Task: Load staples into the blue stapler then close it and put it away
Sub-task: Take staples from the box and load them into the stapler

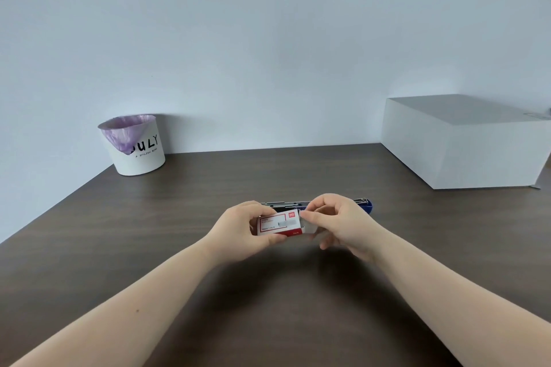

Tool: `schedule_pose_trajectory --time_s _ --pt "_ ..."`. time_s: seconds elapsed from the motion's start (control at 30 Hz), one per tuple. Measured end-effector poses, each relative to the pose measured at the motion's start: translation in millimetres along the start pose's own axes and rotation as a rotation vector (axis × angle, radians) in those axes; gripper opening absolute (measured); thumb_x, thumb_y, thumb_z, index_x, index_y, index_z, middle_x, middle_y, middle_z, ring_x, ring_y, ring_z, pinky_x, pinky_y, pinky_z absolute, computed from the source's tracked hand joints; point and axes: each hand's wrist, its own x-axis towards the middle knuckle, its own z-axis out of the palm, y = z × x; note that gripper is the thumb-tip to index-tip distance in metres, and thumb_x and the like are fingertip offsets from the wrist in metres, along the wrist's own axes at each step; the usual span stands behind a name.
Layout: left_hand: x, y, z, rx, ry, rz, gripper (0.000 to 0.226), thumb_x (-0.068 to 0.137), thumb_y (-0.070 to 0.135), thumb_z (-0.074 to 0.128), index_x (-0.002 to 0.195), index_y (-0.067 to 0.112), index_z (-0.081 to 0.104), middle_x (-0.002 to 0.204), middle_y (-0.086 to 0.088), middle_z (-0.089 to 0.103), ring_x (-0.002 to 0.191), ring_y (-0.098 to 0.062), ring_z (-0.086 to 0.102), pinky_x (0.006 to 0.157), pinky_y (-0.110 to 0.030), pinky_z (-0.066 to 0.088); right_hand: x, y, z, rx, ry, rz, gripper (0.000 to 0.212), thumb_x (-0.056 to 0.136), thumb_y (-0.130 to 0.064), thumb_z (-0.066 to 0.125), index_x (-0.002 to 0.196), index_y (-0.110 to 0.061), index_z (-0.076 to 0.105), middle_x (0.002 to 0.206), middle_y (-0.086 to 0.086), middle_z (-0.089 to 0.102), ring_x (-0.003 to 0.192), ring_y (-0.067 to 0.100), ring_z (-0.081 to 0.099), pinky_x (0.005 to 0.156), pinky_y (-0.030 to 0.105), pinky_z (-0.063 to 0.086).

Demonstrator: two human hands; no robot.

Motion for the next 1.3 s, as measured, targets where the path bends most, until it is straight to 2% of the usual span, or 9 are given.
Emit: schedule_pose_trajectory --time_s 0.2,0.33,0.47,0.53,0.77,0.83,0.93,1.07,1.3 --pt "-1.6 -3.6 -3.1 0.037 -0.002 -0.018 0.045 0.067 0.04 0.079 0.106 0.021 0.067 0.096 0.007 0.066 0.09 -0.01 0.059 0.079 -0.016 0.046 4.1 9.0 -8.8 0.027 0.024 0.022 0.015 0.088 -0.009 0.064 0.102 -0.013 0.066 0.094 0.015 0.072 0.066 0.014 0.067 0.049 0.022 0.052" --pt "-3.6 -2.6 -7.3 0.093 0.016 -0.014 0.06 0.057 0.062 0.068 0.105 0.026 0.067 0.087 0.024 0.058 0.091 -0.008 0.053 0.078 -0.007 0.036 2.5 11.6 -12.4 -0.014 0.042 0.027 0.008 0.089 -0.009 0.062 0.094 -0.014 0.067 0.087 0.012 0.069 0.065 0.015 0.066 0.05 0.022 0.054" --pt "-1.8 -2.0 -10.2 0.017 -0.001 -0.072 0.046 0.065 0.042 0.079 0.106 0.025 0.067 0.092 0.02 0.062 0.086 0.004 0.058 0.074 -0.002 0.04 1.7 10.7 -10.8 -0.138 0.059 -0.003 0.008 0.089 -0.008 0.061 0.09 -0.014 0.066 0.078 0.008 0.068 0.062 0.016 0.064 0.05 0.023 0.055" --pt "-0.6 -2.1 -12.2 -0.032 -0.02 -0.086 0.042 0.066 0.039 0.08 0.104 0.025 0.067 0.092 0.016 0.067 0.079 0.011 0.059 0.072 -0.003 0.045 1.8 10.9 -9.3 -0.195 0.069 -0.006 0.009 0.089 -0.008 0.06 0.09 -0.014 0.065 0.077 0.007 0.068 0.062 0.016 0.063 0.05 0.023 0.055" --pt "8.1 8.0 -27.7 -0.17 -0.026 -0.107 0.031 0.066 0.032 0.081 0.095 0.026 0.07 0.091 0.009 0.074 0.082 -0.002 0.068 0.079 -0.017 0.054 -0.2 8.1 -7.6 -0.016 0.065 0.026 0.007 0.09 -0.011 0.061 0.094 -0.012 0.066 0.082 0.01 0.067 0.067 0.018 0.065 0.06 0.03 0.058" --pt "10.0 7.5 -30.0 -0.17 -0.031 -0.116 0.033 0.067 0.032 0.08 0.097 0.026 0.069 0.092 0.01 0.074 0.083 0.0 0.067 0.08 -0.018 0.053 1.0 8.7 -8.4 -0.099 0.145 -0.011 0.01 0.09 -0.015 0.06 0.096 -0.018 0.068 0.089 0.006 0.068 0.068 0.019 0.063 0.064 0.031 0.056" --pt "9.0 4.3 -28.6 -0.16 -0.036 -0.129 0.034 0.067 0.033 0.08 0.098 0.027 0.069 0.093 0.011 0.073 0.084 0.0 0.067 0.081 -0.017 0.052 -0.8 6.9 -8.8 -0.307 0.227 -0.148 0.014 0.089 -0.024 0.061 0.101 -0.025 0.069 0.095 -0.004 0.065 0.079 0.013 0.057 0.069 0.018 0.046" --pt "6.2 -0.1 -23.4 -0.164 -0.029 -0.131 0.036 0.067 0.031 0.08 0.101 0.026 0.068 0.094 0.01 0.073 0.086 -0.002 0.067 0.082 -0.018 0.052 -2.6 3.4 -8.2 -0.686 0.108 -0.338 0.024 0.084 -0.037 0.066 0.106 -0.027 0.07 0.11 -0.007 0.056 0.109 0.012 0.044 0.095 0.023 0.033" --pt "1.6 -4.4 -13.5 -0.172 -0.035 -0.125 0.043 0.064 0.031 0.082 0.104 0.024 0.067 0.096 0.011 0.072 0.087 0.002 0.067 0.081 -0.017 0.054 0.7 -0.3 1.1 -0.811 -0.016 -0.259 0.015 0.081 -0.032 0.07 0.096 -0.029 0.068 0.104 -0.007 0.045 0.11 0.016 0.033 0.094 0.028 0.031"
